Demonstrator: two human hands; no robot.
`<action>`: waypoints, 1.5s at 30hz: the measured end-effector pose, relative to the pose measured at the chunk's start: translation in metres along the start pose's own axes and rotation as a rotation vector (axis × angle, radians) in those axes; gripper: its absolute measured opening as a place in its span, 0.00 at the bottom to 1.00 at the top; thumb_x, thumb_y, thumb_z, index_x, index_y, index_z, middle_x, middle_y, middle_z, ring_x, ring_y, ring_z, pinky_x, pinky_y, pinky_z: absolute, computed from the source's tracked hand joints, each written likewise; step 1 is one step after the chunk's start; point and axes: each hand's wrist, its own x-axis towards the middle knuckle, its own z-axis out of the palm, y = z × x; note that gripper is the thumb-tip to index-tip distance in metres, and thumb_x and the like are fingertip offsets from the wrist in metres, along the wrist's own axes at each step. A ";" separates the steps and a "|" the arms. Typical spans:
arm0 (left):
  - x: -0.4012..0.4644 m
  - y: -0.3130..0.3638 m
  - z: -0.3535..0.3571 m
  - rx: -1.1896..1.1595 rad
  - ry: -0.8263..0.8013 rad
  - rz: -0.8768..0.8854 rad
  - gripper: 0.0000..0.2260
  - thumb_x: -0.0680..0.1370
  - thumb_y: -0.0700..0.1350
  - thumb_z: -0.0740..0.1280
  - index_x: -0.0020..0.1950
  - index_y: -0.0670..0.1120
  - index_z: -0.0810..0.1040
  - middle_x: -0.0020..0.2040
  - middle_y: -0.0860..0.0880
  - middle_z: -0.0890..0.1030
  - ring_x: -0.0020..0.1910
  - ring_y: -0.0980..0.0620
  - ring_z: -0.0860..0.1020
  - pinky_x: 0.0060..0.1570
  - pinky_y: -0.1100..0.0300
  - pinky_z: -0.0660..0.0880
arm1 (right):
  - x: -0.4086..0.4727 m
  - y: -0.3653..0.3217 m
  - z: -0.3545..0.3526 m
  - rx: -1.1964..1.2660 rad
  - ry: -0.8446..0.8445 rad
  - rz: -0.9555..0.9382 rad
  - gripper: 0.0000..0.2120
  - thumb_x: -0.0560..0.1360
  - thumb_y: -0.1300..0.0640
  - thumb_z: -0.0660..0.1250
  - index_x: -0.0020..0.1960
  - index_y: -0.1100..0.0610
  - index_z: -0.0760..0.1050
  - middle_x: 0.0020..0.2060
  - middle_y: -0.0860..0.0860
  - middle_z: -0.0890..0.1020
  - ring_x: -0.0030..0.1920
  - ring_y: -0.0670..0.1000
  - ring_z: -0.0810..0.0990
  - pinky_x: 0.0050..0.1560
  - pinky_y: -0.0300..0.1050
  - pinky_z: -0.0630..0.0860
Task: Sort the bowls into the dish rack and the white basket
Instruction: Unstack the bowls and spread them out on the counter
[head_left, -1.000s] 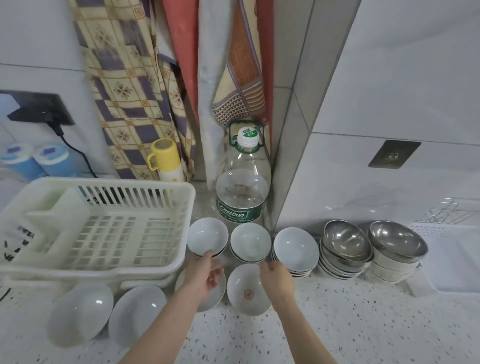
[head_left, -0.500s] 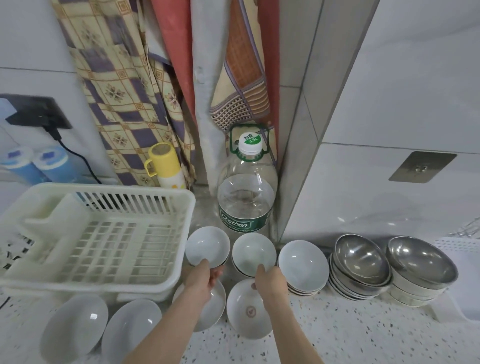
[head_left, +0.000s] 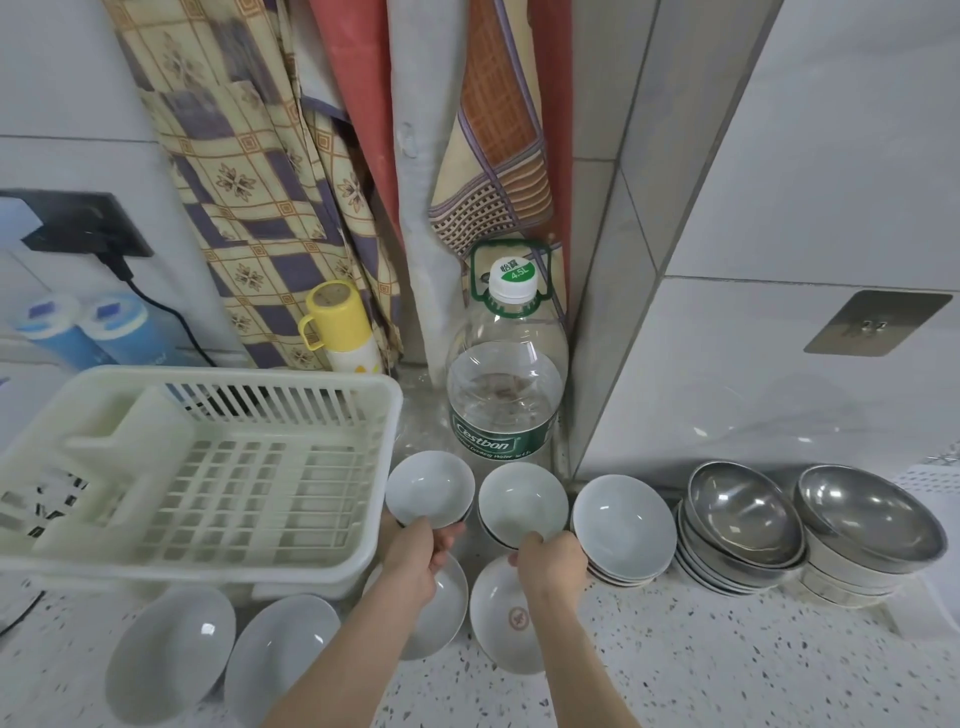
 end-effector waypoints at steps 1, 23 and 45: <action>-0.001 0.000 -0.001 -0.017 -0.015 -0.007 0.18 0.75 0.28 0.51 0.48 0.47 0.73 0.29 0.41 0.82 0.31 0.50 0.74 0.15 0.70 0.56 | -0.001 0.000 0.001 0.013 0.002 0.007 0.10 0.76 0.62 0.60 0.50 0.64 0.79 0.44 0.57 0.86 0.42 0.55 0.76 0.43 0.42 0.68; -0.019 -0.003 -0.010 -0.145 -0.216 0.070 0.20 0.80 0.32 0.58 0.70 0.45 0.68 0.45 0.32 0.83 0.19 0.58 0.71 0.16 0.68 0.58 | -0.028 -0.002 0.008 0.226 0.140 -0.155 0.05 0.78 0.64 0.56 0.49 0.63 0.70 0.44 0.61 0.82 0.45 0.62 0.81 0.47 0.52 0.76; -0.087 -0.021 -0.068 -0.114 -0.573 0.143 0.18 0.80 0.33 0.57 0.67 0.50 0.70 0.43 0.32 0.84 0.18 0.57 0.65 0.15 0.68 0.58 | -0.092 0.055 -0.049 0.229 0.205 -0.391 0.09 0.78 0.61 0.56 0.54 0.55 0.73 0.37 0.56 0.82 0.40 0.56 0.82 0.36 0.47 0.75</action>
